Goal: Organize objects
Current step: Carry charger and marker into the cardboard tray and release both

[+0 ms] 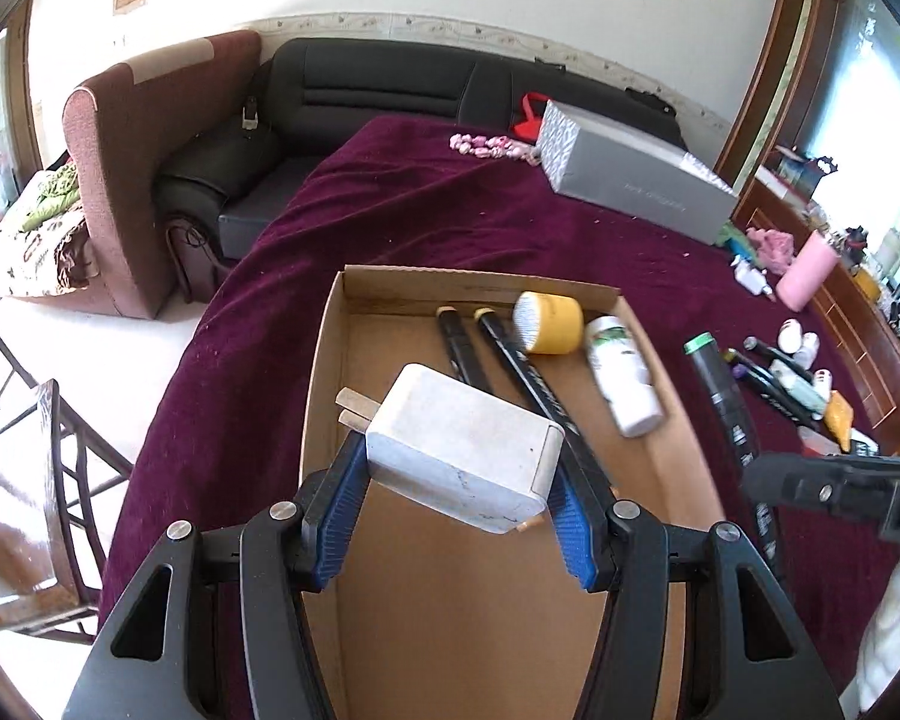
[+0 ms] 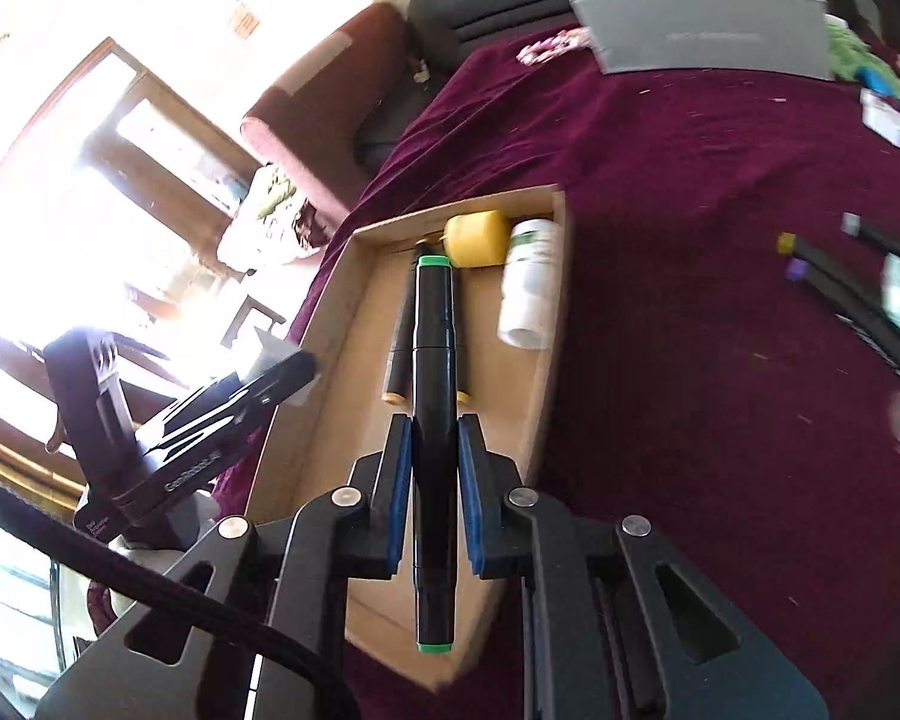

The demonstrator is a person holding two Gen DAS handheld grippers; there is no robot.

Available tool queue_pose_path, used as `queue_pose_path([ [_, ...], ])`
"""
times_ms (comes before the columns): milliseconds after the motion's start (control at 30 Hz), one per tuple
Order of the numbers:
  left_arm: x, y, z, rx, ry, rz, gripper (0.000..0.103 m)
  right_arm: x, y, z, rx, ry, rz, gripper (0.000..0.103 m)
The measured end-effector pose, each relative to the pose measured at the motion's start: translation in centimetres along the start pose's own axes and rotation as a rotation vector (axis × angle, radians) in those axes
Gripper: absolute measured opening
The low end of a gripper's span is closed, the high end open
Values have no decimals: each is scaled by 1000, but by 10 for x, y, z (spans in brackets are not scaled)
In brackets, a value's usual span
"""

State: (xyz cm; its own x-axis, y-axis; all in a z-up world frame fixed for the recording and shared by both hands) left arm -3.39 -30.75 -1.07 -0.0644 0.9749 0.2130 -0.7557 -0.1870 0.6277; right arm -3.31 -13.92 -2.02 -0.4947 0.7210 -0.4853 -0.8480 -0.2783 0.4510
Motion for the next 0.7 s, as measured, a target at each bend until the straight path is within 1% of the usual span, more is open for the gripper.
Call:
queue_pose_path([
  [233,-15,11,-30,-73,13,-20,51,-18,13,-51,-57,-23,13,13],
  [367,-19,14,-49,-112,-5,-2,51,-21,20,-76,-85,-54,17,13],
  [467,-20,18,-56,-116,-11,-1,51,-18,26,-94,-102,-78,3,13],
  [567,-23,21,-59,-114,-26,15,51,-14,32,-106,-116,-83,-12,13],
  [700,-24,23,-61,-120,-42,30,51,-9,35,-112,-124,-89,-21,13],
])
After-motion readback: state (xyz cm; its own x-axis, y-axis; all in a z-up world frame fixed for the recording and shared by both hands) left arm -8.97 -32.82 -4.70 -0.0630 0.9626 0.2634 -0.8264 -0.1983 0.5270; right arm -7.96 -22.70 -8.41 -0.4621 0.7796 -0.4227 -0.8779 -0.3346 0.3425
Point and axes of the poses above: each gripper's, at about its wrist camera, not at the fingertips, and z roughly against the way its jaws point, x to its right, y to its top, the point moved 9 cm from there along -z, roughly the way its jaws point, and after that the axes turned 4 degrees about -y, right-handed, at the moved point
